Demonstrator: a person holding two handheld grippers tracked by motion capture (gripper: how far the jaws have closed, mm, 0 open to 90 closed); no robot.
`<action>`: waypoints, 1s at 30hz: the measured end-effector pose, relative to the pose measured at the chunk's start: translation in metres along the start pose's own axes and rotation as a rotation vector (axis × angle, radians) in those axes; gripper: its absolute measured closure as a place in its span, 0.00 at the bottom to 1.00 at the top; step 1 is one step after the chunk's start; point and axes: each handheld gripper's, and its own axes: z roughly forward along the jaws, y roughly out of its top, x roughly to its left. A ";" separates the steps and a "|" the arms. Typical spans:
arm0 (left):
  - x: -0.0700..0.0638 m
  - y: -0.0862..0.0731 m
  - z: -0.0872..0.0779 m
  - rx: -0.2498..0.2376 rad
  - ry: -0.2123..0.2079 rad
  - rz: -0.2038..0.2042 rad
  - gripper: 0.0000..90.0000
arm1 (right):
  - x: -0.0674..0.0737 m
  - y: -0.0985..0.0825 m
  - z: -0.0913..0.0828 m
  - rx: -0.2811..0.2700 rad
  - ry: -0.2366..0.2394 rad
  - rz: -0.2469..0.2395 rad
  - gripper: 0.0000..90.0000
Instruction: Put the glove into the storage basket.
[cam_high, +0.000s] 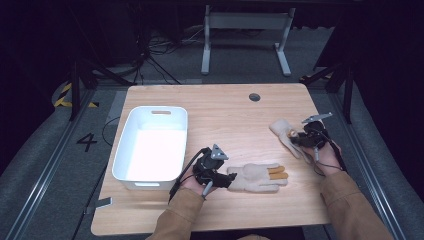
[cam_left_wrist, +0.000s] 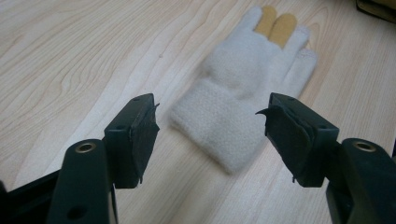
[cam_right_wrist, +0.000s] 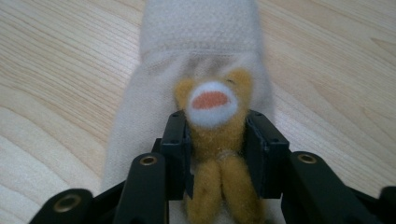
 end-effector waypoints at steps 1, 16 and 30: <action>0.000 0.000 0.000 -0.002 -0.001 0.002 0.39 | 0.000 0.000 0.000 0.000 -0.005 -0.007 0.72; 0.000 0.003 0.002 -0.002 -0.009 0.000 0.39 | 0.000 0.004 -0.018 0.012 0.035 -0.029 0.75; 0.002 0.006 0.003 0.010 -0.022 -0.028 0.40 | 0.007 0.013 -0.052 -0.025 0.099 -0.060 0.75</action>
